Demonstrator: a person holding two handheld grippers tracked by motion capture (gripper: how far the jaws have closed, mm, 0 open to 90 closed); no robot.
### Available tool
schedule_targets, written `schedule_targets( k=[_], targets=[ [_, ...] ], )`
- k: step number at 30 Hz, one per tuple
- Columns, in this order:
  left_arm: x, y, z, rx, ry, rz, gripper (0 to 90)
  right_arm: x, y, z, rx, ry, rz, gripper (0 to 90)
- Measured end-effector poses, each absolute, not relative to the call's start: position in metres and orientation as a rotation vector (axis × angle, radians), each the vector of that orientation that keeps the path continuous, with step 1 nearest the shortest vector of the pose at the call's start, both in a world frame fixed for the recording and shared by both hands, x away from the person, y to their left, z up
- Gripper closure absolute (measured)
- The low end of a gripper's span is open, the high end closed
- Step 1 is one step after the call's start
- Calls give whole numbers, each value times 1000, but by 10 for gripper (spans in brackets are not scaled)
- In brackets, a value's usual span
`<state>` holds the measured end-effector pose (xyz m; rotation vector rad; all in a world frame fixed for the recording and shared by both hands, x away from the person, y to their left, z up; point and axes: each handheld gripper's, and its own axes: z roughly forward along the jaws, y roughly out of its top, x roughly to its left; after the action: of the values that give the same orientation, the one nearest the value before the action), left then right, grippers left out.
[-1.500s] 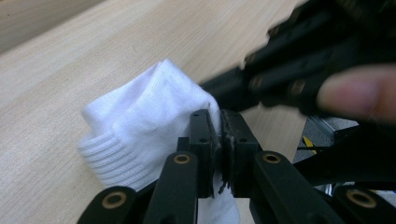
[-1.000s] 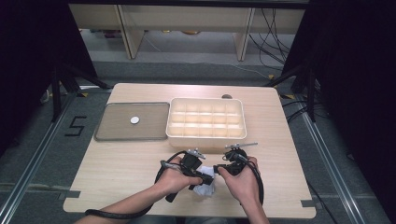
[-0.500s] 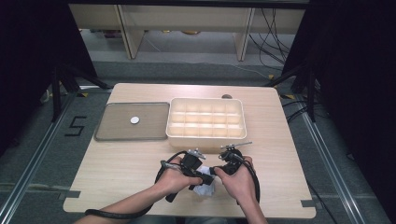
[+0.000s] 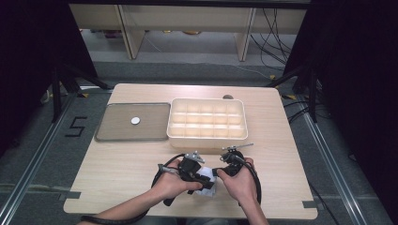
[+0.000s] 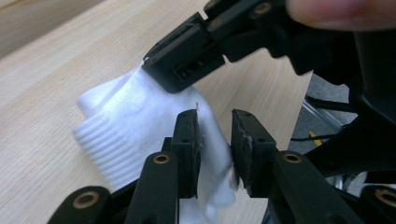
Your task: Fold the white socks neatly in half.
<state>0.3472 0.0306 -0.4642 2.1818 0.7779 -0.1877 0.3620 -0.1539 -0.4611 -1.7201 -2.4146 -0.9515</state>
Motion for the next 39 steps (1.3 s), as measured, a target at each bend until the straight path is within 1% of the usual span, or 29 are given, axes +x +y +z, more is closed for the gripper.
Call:
schedule_targets(
  k=[4,9,15,20,24,36,39],
  targets=[
    [341,35,-459,2198,736,-153,744,362,-154,-462,-1722,-2444,-949,852],
    [337,32,-461,2196,725,-181,817,364,-154,-464,-1731,-2425,-945,852],
    [336,27,-469,2207,739,-218,851,363,-153,-464,-1737,-2428,-937,851],
    [336,25,-473,2231,724,-214,863,363,-154,-465,-1738,-2428,-937,852],
    [335,23,-476,2214,736,-231,867,362,-153,-466,-1750,-2429,-937,850],
    [335,21,-478,2265,715,-191,867,363,-152,-468,-1736,-2453,-933,850],
    [335,20,-480,2256,715,-197,867,364,-153,-468,-1738,-2452,-927,851]
  ],
)
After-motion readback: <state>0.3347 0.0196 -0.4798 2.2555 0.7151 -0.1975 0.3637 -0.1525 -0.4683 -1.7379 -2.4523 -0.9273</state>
